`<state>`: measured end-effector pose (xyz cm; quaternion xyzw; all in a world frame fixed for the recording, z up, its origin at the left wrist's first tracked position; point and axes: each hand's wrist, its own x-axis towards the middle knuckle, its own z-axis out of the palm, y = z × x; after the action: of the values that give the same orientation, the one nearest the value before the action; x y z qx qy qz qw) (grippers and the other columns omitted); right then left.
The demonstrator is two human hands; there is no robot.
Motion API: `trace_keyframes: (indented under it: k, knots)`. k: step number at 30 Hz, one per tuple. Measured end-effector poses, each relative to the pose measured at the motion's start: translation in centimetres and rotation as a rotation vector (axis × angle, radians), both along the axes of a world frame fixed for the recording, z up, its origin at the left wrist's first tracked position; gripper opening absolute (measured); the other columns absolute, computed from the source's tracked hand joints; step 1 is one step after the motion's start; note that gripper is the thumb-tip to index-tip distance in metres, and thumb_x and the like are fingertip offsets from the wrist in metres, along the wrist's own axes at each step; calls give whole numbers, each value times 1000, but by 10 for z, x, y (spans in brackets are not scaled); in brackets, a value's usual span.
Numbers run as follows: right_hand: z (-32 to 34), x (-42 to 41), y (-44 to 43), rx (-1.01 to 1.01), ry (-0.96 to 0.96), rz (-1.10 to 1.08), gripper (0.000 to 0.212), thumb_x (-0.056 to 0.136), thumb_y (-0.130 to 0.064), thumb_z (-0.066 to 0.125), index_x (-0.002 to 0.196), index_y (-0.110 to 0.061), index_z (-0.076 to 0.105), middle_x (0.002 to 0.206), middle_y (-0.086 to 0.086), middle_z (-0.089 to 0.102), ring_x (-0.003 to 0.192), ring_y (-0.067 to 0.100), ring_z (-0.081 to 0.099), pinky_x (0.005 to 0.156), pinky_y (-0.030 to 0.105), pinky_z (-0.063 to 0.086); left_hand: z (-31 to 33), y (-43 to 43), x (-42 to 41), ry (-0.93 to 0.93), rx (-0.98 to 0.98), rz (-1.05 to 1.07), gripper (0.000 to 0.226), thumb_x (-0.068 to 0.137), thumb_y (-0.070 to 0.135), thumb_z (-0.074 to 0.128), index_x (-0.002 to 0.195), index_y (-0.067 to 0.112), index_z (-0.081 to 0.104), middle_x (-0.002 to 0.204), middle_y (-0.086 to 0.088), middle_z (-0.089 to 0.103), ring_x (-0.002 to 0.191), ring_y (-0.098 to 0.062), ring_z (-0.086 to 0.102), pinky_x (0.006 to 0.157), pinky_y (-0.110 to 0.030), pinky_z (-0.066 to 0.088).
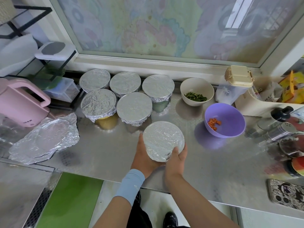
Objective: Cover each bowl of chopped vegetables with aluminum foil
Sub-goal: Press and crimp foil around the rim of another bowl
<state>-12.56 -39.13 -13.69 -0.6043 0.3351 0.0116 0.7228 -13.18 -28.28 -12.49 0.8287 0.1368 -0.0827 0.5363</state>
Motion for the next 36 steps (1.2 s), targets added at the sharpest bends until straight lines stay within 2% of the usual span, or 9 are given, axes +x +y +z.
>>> trace_keyframes:
  k: [2,6,11,16,23,27,29,32,36]
  knots:
    - [1,-1,-2,-3,23,58,52,94,-46,43,142,-54,25,140,-9,51,125,21,53,109,50,39,-4,2,-1,3,-22,-36,151,41,43,97,149,43,-9,152,12,26,138,-7,33,113,-30,33]
    - [14,7,-22,-279,-54,199,62,102,-30,41,155,-25,9,161,-7,14,147,9,15,118,26,11,-5,6,-13,16,-116,7,128,63,33,84,151,41,-9,158,10,18,144,-10,25,117,-34,26]
    - [12,24,-37,-615,-347,349,67,99,-38,39,155,-15,10,163,-3,6,148,4,2,120,26,7,22,-31,-6,-141,-527,674,59,99,3,41,152,28,27,156,10,29,139,-4,30,111,-25,27]
    - [-7,29,-28,-673,-466,327,66,97,-43,30,153,-11,19,162,6,16,149,12,11,120,27,11,4,-54,22,-174,-621,926,38,96,36,42,128,28,60,133,7,60,124,-14,55,107,-43,44]
    - [-15,29,-30,-761,-485,364,62,98,-39,29,149,-3,32,155,11,33,144,20,27,118,21,15,0,-58,32,-195,-460,1031,35,102,26,34,118,28,66,119,11,65,111,-11,60,94,-31,49]
    - [-13,29,-35,-755,-435,411,64,95,-39,32,149,-5,31,153,11,35,143,23,29,118,21,16,-2,-54,32,-157,-398,990,36,103,25,33,114,28,67,114,12,66,109,-13,60,93,-31,49]
    - [-9,30,-38,-748,-384,448,65,93,-38,35,150,-9,28,152,9,35,141,22,30,118,32,22,-4,-45,32,-107,-338,914,35,103,23,34,115,28,66,116,8,66,112,-17,59,98,-34,47]
    - [2,41,-47,-918,-341,525,63,90,-30,41,150,-14,30,148,4,42,135,22,36,115,44,29,-2,-17,35,-150,8,640,36,102,17,38,133,17,57,134,3,56,127,-16,48,110,-30,34]
    - [16,83,-50,-981,-357,725,49,98,-22,41,147,-19,39,148,1,44,134,20,40,112,34,32,20,7,65,-308,288,148,37,100,12,43,136,16,53,132,6,55,121,-7,46,102,-11,25]
